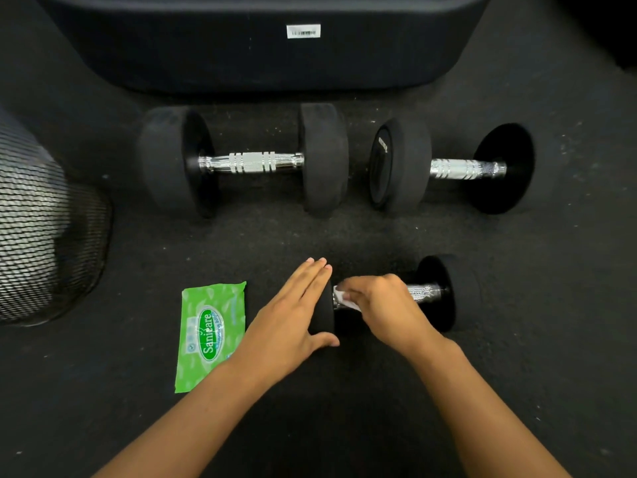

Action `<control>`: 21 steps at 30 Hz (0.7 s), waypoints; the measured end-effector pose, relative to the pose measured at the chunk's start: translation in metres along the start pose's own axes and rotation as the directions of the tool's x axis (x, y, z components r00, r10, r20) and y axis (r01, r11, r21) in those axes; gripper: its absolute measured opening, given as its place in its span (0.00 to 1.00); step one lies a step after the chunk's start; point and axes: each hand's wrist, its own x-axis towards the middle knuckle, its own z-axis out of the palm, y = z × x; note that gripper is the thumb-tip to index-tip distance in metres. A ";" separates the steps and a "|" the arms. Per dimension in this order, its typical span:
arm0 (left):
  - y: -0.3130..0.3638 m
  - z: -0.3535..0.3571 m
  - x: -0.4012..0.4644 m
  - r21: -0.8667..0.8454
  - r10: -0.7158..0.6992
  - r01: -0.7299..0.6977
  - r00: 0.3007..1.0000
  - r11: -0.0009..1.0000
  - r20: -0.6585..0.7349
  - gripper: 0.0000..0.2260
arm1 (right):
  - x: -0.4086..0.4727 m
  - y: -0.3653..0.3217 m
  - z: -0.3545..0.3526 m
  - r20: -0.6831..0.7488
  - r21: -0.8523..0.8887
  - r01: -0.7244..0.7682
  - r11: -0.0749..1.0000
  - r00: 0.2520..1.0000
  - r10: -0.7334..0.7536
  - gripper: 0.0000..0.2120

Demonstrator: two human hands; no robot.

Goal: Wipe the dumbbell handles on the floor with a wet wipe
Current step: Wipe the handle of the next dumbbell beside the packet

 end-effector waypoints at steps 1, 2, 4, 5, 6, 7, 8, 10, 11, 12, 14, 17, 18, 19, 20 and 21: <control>0.000 0.000 0.000 -0.007 -0.002 0.002 1.000 1.000 0.001 0.44 | 0.001 0.003 -0.003 -0.005 0.015 -0.021 1.000 1.000 0.021 0.06; 0.000 0.000 0.001 -0.010 -0.003 0.003 1.000 1.000 0.002 0.44 | 0.005 0.005 -0.005 -0.005 0.010 -0.053 0.999 0.999 0.053 0.07; -0.001 0.000 0.002 -0.008 -0.004 0.004 1.000 1.000 0.006 0.44 | 0.011 0.002 -0.002 -0.001 -0.066 -0.063 0.996 0.998 0.063 0.07; -0.001 -0.001 0.003 -0.008 -0.002 0.002 1.000 1.000 0.009 0.44 | 0.010 -0.003 0.002 -0.008 -0.097 -0.042 0.994 0.999 0.041 0.06; -0.001 -0.001 0.003 -0.008 0.001 -0.001 1.000 1.000 0.012 0.44 | 0.007 -0.006 0.005 -0.027 -0.109 0.001 0.994 1.000 -0.004 0.05; -0.001 -0.001 0.002 -0.010 0.004 -0.004 1.000 1.000 0.015 0.44 | 0.001 -0.008 0.007 -0.046 -0.106 0.058 0.993 0.997 -0.063 0.06; -0.001 -0.001 0.002 -0.013 0.006 -0.006 1.000 1.000 0.015 0.44 | -0.005 -0.006 0.006 -0.058 -0.088 0.104 0.991 0.992 -0.110 0.07; 0.000 0.000 0.000 -0.018 0.008 -0.008 1.000 1.000 0.011 0.44 | -0.008 0.001 0.003 -0.068 -0.045 0.103 0.994 0.992 -0.106 0.08; 0.000 0.001 0.000 -0.016 0.008 -0.008 1.000 1.000 0.009 0.44 | -0.005 0.002 0.002 -0.065 -0.020 0.063 0.998 0.996 -0.064 0.07; -0.001 0.001 0.001 -0.015 0.009 -0.009 1.000 1.000 0.006 0.44 | -0.001 0.001 0.003 -0.064 -0.006 0.029 1.000 0.998 -0.029 0.06; -0.003 0.000 0.002 -0.020 0.006 -0.006 1.000 1.000 0.001 0.44 | 0.000 -0.003 0.011 -0.084 -0.045 0.033 0.998 0.996 -0.037 0.05; -0.003 0.000 0.002 -0.019 0.018 -0.018 1.000 1.000 -0.002 0.44 | -0.010 0.003 0.016 -0.148 -0.153 0.118 0.981 0.979 -0.140 0.08; -0.002 0.001 0.001 -0.024 0.019 -0.019 1.000 1.000 -0.002 0.44 | -0.014 0.007 0.016 -0.164 -0.154 0.120 0.981 0.976 -0.146 0.10; -0.002 0.000 0.001 -0.031 0.018 -0.019 1.000 0.999 -0.004 0.44 | -0.015 0.008 0.016 -0.184 -0.144 0.110 0.983 0.973 -0.136 0.11; -0.002 0.000 0.001 -0.034 0.020 -0.020 1.000 0.999 -0.010 0.44 | -0.013 0.008 0.017 -0.207 -0.127 0.106 0.986 0.969 -0.131 0.11; -0.003 0.000 0.002 -0.031 0.023 -0.023 1.000 0.999 -0.015 0.44 | -0.012 0.006 0.020 -0.228 -0.120 0.110 0.987 0.964 -0.136 0.11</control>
